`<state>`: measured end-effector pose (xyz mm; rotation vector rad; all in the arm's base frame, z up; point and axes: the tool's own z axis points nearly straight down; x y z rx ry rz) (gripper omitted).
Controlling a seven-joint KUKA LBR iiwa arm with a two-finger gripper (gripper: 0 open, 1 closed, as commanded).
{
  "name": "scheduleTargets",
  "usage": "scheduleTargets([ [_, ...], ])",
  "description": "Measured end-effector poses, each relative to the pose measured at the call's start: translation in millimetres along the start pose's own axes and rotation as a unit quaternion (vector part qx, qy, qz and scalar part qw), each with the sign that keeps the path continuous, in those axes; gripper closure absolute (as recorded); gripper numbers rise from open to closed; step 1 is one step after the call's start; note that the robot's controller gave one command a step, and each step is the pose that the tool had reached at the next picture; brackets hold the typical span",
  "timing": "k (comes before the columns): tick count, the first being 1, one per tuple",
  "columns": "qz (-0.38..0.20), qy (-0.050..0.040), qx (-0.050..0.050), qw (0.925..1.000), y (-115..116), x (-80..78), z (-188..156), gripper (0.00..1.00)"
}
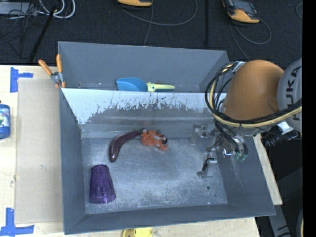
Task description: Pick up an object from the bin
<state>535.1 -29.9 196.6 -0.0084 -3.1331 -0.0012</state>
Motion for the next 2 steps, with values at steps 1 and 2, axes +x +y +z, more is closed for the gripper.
scheduleTargets([
  [1,-0.001,-0.0038,0.0,1.0,0.1,-1.5,-4.5,0.0],
  [2,-0.024,-0.0079,0.001,0.9997,24.3,-44.5,62.7,0.0],
])
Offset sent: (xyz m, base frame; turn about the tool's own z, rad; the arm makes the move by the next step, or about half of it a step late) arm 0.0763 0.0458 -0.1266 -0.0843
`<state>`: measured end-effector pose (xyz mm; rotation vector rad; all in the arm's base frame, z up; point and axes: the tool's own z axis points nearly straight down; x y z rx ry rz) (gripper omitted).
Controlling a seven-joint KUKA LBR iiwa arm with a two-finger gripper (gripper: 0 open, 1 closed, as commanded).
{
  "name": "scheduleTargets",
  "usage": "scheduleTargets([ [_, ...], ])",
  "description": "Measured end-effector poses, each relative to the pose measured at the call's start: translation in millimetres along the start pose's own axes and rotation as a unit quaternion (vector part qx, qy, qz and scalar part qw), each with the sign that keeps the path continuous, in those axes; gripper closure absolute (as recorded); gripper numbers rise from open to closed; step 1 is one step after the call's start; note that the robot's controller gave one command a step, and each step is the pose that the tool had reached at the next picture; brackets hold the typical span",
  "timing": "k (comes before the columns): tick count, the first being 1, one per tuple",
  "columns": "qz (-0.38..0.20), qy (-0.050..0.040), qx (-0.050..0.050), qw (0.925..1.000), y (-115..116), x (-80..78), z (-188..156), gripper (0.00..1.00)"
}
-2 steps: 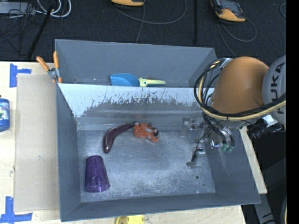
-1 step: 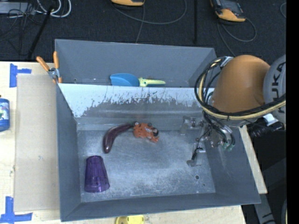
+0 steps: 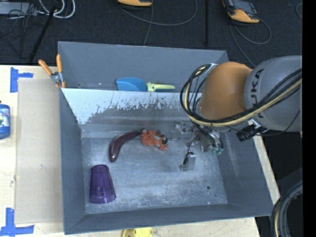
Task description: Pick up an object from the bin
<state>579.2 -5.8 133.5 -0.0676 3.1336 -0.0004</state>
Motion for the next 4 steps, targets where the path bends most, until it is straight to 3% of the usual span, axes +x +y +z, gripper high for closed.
scheduleTargets([
  [1,-0.013,0.006,-0.001,0.9999,10.1,-12.0,30.5,0.0],
  [2,0.105,0.0032,0.0,0.9944,35.4,-35.8,-4.8,0.0],
  [3,0.181,0.0013,0.0,0.9835,43.2,-36.8,46.1,0.0],
  [4,0.265,0.0007,-0.001,0.9642,40.3,-38.9,60.8,1.0],
])
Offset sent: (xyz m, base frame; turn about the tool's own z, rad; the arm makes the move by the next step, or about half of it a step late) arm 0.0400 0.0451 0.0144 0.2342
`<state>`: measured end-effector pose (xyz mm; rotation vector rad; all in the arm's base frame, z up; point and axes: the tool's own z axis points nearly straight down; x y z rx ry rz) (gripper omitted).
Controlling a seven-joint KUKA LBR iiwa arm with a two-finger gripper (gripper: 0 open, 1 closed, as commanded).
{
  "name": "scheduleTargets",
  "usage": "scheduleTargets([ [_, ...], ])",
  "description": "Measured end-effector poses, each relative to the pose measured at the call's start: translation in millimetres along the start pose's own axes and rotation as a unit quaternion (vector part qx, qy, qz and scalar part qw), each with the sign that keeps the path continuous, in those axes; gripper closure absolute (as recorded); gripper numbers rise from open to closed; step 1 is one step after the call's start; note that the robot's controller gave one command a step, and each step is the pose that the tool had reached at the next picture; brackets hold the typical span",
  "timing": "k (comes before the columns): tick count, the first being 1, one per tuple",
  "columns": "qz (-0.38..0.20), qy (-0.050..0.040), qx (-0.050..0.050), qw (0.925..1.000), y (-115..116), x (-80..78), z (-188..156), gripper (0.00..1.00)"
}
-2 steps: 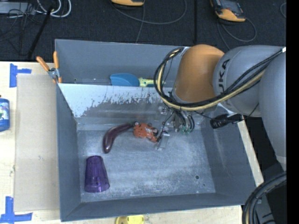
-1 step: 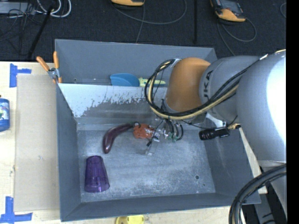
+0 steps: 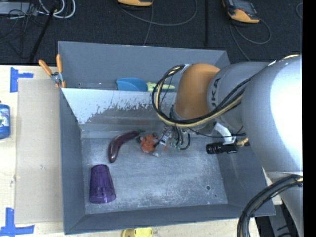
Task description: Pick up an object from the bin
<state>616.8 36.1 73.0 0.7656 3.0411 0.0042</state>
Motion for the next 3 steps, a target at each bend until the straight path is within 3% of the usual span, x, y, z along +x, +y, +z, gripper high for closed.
scheduleTargets([
  [2,0.0,0.0011,0.001,1.0,-0.5,0.9,-2.4,1.0],
  [3,0.0,0.0061,0.004,1.0,-2.4,3.1,-20.3,1.0],
])
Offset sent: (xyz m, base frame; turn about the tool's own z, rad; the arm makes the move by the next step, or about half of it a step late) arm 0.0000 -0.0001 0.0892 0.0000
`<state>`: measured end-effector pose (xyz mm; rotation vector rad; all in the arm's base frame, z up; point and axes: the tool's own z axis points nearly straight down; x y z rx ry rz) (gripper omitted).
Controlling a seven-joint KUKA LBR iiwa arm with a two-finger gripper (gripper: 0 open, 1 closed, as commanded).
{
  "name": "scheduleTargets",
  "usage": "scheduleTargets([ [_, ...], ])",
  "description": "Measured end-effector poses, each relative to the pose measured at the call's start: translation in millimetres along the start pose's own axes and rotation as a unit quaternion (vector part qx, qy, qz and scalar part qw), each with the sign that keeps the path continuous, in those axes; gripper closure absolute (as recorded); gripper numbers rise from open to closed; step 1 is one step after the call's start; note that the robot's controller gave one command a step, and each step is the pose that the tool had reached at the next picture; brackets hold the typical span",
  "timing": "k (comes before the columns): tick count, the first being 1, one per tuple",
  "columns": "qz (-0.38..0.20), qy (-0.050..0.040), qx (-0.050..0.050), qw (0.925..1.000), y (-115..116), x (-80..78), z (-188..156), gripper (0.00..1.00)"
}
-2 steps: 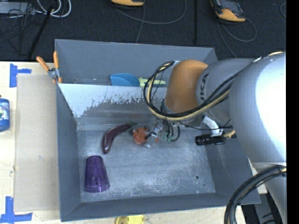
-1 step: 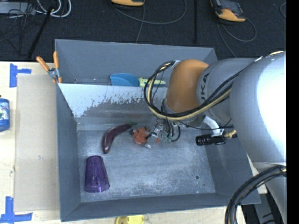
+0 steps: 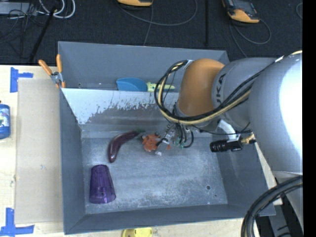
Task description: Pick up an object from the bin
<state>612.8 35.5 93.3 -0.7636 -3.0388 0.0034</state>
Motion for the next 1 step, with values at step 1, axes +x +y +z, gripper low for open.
scheduleTargets([
  [1,0.0,-0.0011,-0.001,1.0,0.2,-0.8,-22.4,1.0],
])
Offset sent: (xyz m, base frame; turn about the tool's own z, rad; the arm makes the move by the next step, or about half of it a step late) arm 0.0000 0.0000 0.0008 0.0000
